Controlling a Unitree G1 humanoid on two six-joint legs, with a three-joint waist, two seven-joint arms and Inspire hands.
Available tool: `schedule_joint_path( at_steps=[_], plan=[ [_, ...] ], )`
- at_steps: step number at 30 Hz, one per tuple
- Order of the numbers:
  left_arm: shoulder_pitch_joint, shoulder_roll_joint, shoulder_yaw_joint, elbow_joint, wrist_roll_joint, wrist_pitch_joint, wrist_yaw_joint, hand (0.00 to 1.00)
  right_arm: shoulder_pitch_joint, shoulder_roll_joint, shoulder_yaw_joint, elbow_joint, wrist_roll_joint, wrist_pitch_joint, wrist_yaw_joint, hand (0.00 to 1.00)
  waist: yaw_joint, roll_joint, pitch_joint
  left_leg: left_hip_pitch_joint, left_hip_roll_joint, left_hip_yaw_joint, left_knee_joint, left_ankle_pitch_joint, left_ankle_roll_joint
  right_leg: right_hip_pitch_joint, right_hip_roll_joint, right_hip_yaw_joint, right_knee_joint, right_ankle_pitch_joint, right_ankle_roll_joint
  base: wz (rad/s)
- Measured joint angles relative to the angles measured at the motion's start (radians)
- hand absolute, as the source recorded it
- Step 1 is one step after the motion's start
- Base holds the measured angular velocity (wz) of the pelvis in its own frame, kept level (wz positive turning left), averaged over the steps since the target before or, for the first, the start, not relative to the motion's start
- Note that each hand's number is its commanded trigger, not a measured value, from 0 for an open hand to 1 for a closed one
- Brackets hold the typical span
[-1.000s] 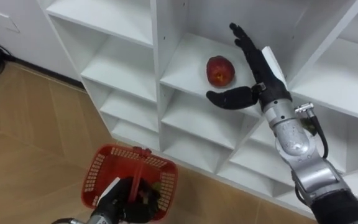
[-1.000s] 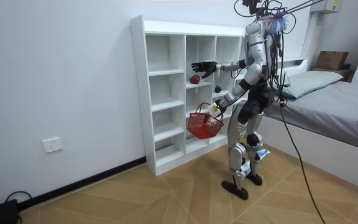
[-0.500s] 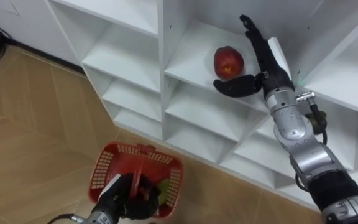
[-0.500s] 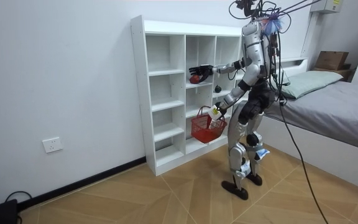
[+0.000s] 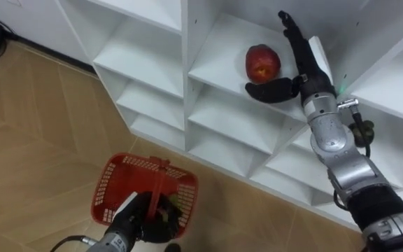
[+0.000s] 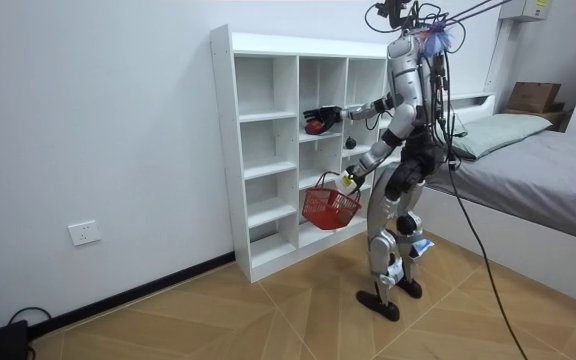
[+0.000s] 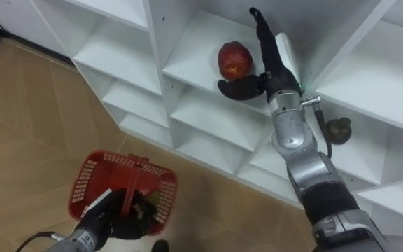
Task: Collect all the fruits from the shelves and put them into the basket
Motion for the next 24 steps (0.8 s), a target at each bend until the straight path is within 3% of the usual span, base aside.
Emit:
schedule_joint_path(
  at_steps=[13, 24],
  plan=[
    [-0.004, -0.009, 0.0, 0.0, -0.001, 0.001, 0.001, 1.0, -0.004, -0.011, 0.0, 0.021, 0.112, 0.0, 0.005, 0.0, 0.005, 0.0, -0.0003, -0.009, -0.008, -0.002, -0.009, 0.011, 0.005, -0.011, -0.011, -0.002, 0.005, 0.0, 0.002, 0.0],
    [-0.006, -0.004, -0.012, 0.0, 0.0, 0.014, 0.0, 1.0, -0.078, -0.011, 0.0, 0.167, 0.112, 0.008, 0.059, 0.0, 0.007, -0.001, -0.0003, -0.009, -0.01, 0.009, -0.014, 0.019, 0.012, -0.017, -0.018, -0.003, 0.016, 0.002, 0.005, 0.0]
  ],
)
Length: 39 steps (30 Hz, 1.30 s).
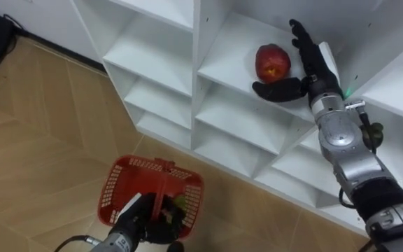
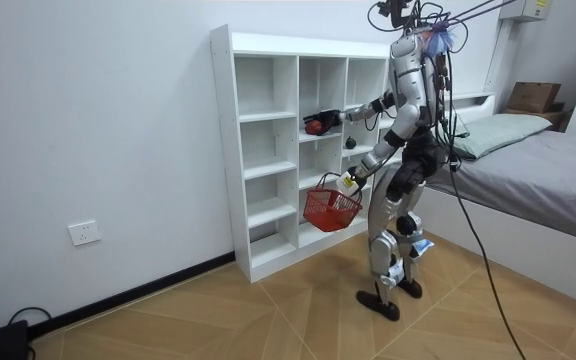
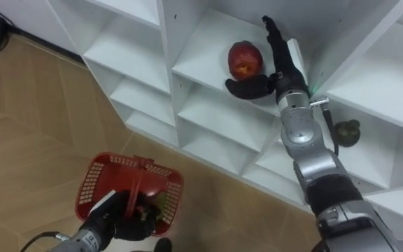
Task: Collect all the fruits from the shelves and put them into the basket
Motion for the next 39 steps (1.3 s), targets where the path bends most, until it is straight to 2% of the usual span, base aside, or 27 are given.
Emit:
schedule_joint_path(
  at_steps=[15, 17, 18, 23, 39],
  plan=[
    [-0.032, 0.009, -0.028, -0.001, 0.0, -0.001, -0.001, 1.0, -0.014, -0.025, 0.0, 0.034, -0.003, -0.019, 0.039, 0.0, 0.014, -0.001, 0.0008, -0.023, -0.002, 0.014, 0.006, 0.007, 0.005, -0.028, -0.012, -0.005, 0.022, 0.001, 0.001, 0.0],
    [-0.032, 0.009, -0.035, -0.001, 0.0, -0.001, 0.0, 1.0, -0.014, -0.026, 0.0, 0.04, -0.006, -0.02, 0.04, 0.96, 0.015, 0.0, 0.0011, -0.022, -0.002, 0.017, 0.006, 0.008, 0.006, -0.026, -0.012, -0.005, 0.021, 0.002, 0.002, 0.0],
    [-0.032, 0.009, -0.036, -0.001, 0.0, -0.001, 0.0, 1.0, -0.014, -0.026, 0.0, 0.041, -0.007, -0.02, 0.04, 1.0, 0.015, 0.0, 0.0012, -0.022, -0.002, 0.018, 0.006, 0.008, 0.006, -0.026, -0.012, -0.005, 0.02, 0.002, 0.002, 0.0],
    [-0.035, 0.008, -0.039, -0.001, 0.0, -0.001, 0.0, 1.0, -0.019, -0.026, -0.012, 0.043, -0.013, -0.02, 0.01, 1.0, 0.019, 0.003, 0.0056, -0.023, -0.002, 0.018, 0.004, 0.008, 0.006, -0.025, -0.013, -0.007, 0.019, 0.002, 0.003, 0.0],
    [-0.052, 0.007, -0.045, -0.001, 0.0, -0.001, 0.0, 1.0, -0.021, -0.025, -0.045, 0.054, -0.043, -0.043, -0.015, 1.0, 0.024, 0.004, 0.0067, -0.024, -0.002, 0.019, 0.001, 0.008, 0.007, -0.026, -0.014, -0.015, 0.018, 0.002, 0.004, 0.0]
  ],
)
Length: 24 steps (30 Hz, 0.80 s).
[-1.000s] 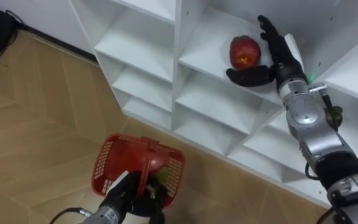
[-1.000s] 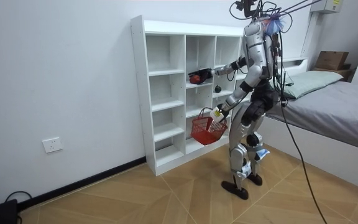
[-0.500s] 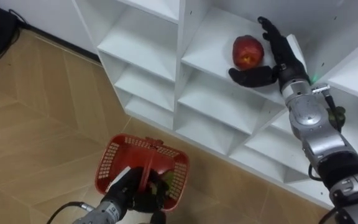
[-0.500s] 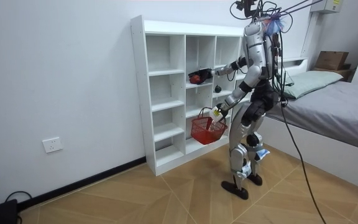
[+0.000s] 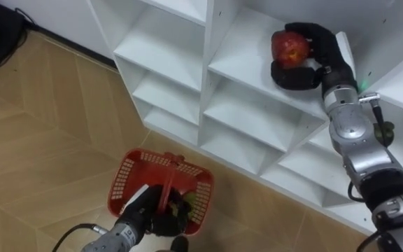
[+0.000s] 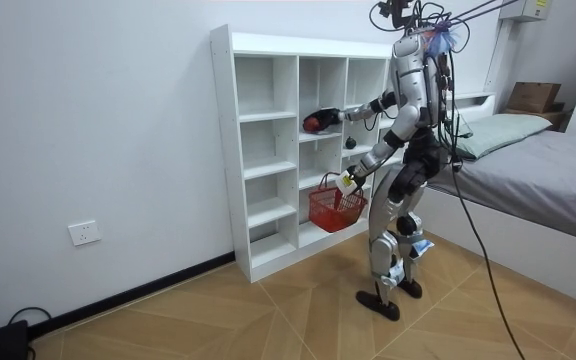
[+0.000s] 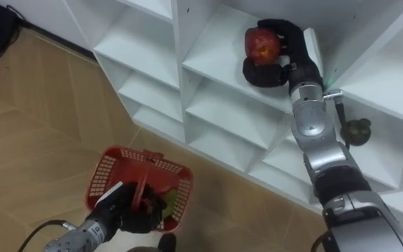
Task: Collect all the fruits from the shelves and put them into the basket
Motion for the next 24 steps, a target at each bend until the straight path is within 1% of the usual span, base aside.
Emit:
schedule_joint_path(
  at_steps=[3, 8, 15, 18, 21, 24],
  plan=[
    [0.0, 0.0, 0.0, 0.0, 0.0, 0.0, 0.0, 1.0, 0.001, 0.0, 0.003, 0.004, 0.0, 0.007, 0.012, 1.0, 0.004, 0.0, 0.0, 0.001, 0.001, 0.004, -0.002, 0.0, 0.001, -0.001, 0.0, 0.003, 0.0, 0.0, 0.0, -0.01],
    [-0.001, -0.003, -0.002, 0.001, 0.0, 0.0, 0.0, 1.0, 0.001, 0.001, 0.009, 0.004, 0.008, 0.005, 0.015, 1.0, 0.012, 0.0, -0.0001, 0.004, 0.002, 0.011, -0.001, 0.001, 0.001, -0.003, 0.0, 0.01, 0.0, 0.0, 0.001, -0.02],
    [-0.003, -0.013, -0.001, 0.002, -0.003, 0.0, 0.0, 1.0, 0.002, 0.001, 0.008, 0.007, 0.029, 0.007, 0.017, 1.0, 0.021, 0.0, 0.0003, 0.008, 0.002, 0.011, -0.002, 0.001, 0.001, 0.0, 0.001, 0.015, 0.0, 0.001, 0.001, -0.01],
    [-0.003, -0.02, -0.002, 0.002, -0.027, 0.0, 0.0, 1.0, 0.002, 0.002, 0.007, -0.001, 0.037, 0.013, 0.022, 1.0, 0.02, 0.001, 0.0006, 0.008, 0.003, 0.01, -0.002, 0.001, 0.001, -0.001, 0.002, 0.015, -0.001, 0.001, 0.001, 0.0],
    [-0.003, -0.022, -0.001, 0.002, -0.045, -0.001, 0.0, 1.0, 0.013, 0.001, 0.007, -0.032, 0.036, 0.023, 0.024, 1.0, 0.02, 0.003, 0.0008, 0.005, 0.003, 0.01, -0.002, 0.001, 0.001, -0.003, 0.006, 0.016, -0.002, 0.001, 0.001, 0.0],
    [-0.002, -0.026, -0.001, 0.001, -0.044, -0.001, 0.0, 1.0, 0.04, 0.001, 0.007, -0.081, 0.035, 0.026, 0.022, 1.0, 0.019, 0.011, -0.0004, 0.003, 0.004, 0.011, -0.002, 0.001, 0.001, -0.006, 0.009, 0.016, -0.004, 0.001, 0.001, 0.0]
  ],
)
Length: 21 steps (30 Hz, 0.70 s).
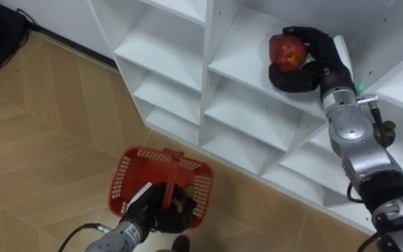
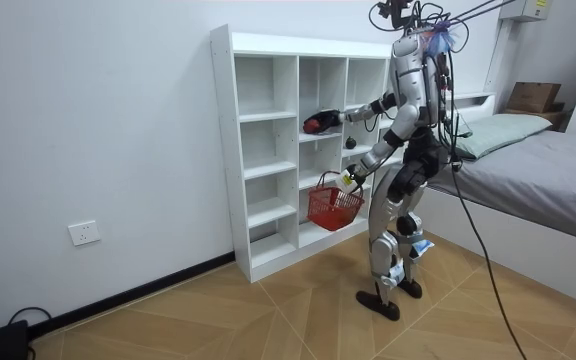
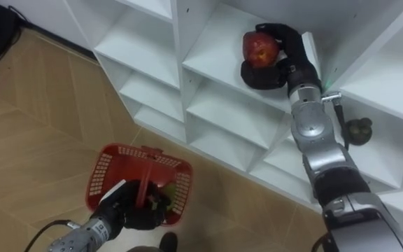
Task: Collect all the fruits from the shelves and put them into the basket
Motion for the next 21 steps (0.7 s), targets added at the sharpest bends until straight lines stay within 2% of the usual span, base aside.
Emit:
schedule_joint_path(
  at_steps=[3, 5, 8, 12, 14, 18, 21],
  plan=[
    [-0.001, -0.002, -0.002, 0.0, 0.0, 0.0, 0.001, 1.0, 0.029, 0.007, 0.004, -0.044, 0.001, -0.002, -0.003, 1.0, -0.001, 0.011, -0.0032, 0.001, 0.002, 0.004, 0.0, 0.0, 0.0, -0.002, 0.001, 0.0, -0.001, 0.0, 0.0, -0.05],
    [-0.001, -0.002, -0.008, 0.0, 0.0, 0.0, 0.003, 1.0, 0.038, 0.015, 0.009, -0.057, -0.001, -0.001, -0.006, 1.0, -0.007, 0.024, -0.0109, 0.002, 0.002, 0.006, -0.004, 0.0, 0.0, -0.003, 0.001, 0.002, 0.0, 0.0, 0.0, 0.0],
    [0.004, -0.001, -0.009, 0.0, -0.001, -0.002, 0.009, 1.0, 0.083, 0.019, 0.024, -0.117, -0.001, -0.001, 0.0, 1.0, -0.018, 0.036, -0.0181, 0.009, 0.001, 0.009, -0.01, 0.0, -0.001, 0.0, 0.0, 0.006, 0.0, 0.0, 0.0, 0.0],
    [0.007, -0.004, -0.011, 0.009, -0.001, -0.004, 0.029, 1.0, 0.116, 0.042, 0.05, -0.162, -0.003, 0.0, 0.025, 1.0, -0.03, 0.036, -0.0185, 0.027, 0.004, 0.028, -0.022, 0.001, -0.002, 0.004, 0.003, 0.027, 0.0, 0.0, 0.0, -0.14],
    [0.002, -0.005, -0.013, 0.022, 0.001, -0.015, 0.041, 1.0, 0.166, 0.044, 0.079, -0.229, -0.013, 0.002, 0.031, 1.0, -0.049, 0.036, -0.0189, 0.03, 0.006, 0.028, -0.024, 0.001, -0.002, 0.006, 0.005, 0.029, 0.0, 0.0, 0.0, 0.0],
    [-0.001, -0.005, -0.015, 0.036, 0.001, -0.015, 0.047, 1.0, 0.231, 0.061, 0.081, -0.304, -0.021, 0.004, 0.057, 1.0, -0.073, 0.039, -0.0208, 0.027, 0.006, 0.028, -0.023, 0.002, -0.002, 0.002, 0.005, 0.032, 0.002, 0.0, -0.001, 0.0],
    [-0.001, -0.005, -0.018, 0.037, 0.001, -0.015, 0.046, 1.0, 0.265, 0.067, 0.082, -0.353, -0.024, 0.008, 0.088, 1.0, -0.08, 0.041, -0.0223, 0.022, 0.007, 0.04, -0.021, 0.002, -0.002, -0.011, 0.007, 0.051, 0.006, 0.001, -0.001, -0.14]
  ],
)
